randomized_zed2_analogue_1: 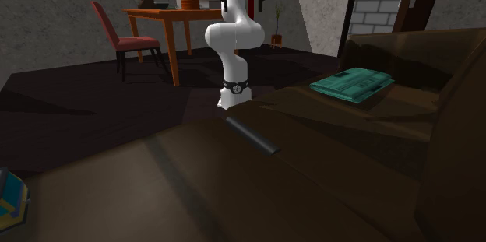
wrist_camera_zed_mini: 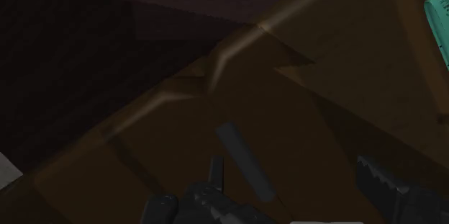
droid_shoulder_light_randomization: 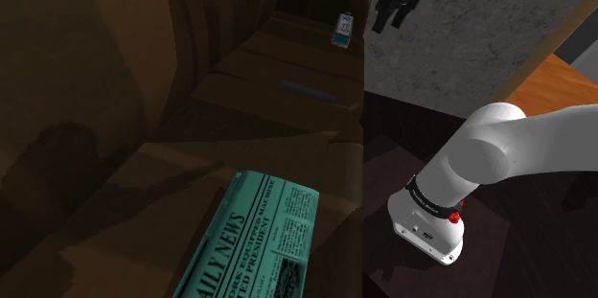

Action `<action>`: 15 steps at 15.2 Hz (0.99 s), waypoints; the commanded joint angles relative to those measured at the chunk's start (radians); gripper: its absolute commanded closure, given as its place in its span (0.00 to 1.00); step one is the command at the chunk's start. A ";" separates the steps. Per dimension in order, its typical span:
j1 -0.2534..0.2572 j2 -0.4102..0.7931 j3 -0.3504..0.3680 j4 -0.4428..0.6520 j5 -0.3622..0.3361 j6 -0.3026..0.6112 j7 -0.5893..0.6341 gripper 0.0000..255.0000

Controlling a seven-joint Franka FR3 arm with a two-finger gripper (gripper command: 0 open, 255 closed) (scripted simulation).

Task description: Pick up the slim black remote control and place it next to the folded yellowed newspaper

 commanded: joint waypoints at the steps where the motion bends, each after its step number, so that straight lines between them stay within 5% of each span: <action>1: 0.000 0.000 0.000 0.000 0.000 0.000 0.000 0.00; 15: 0.072 0.401 -0.114 -0.095 -0.019 0.436 -0.320 0.00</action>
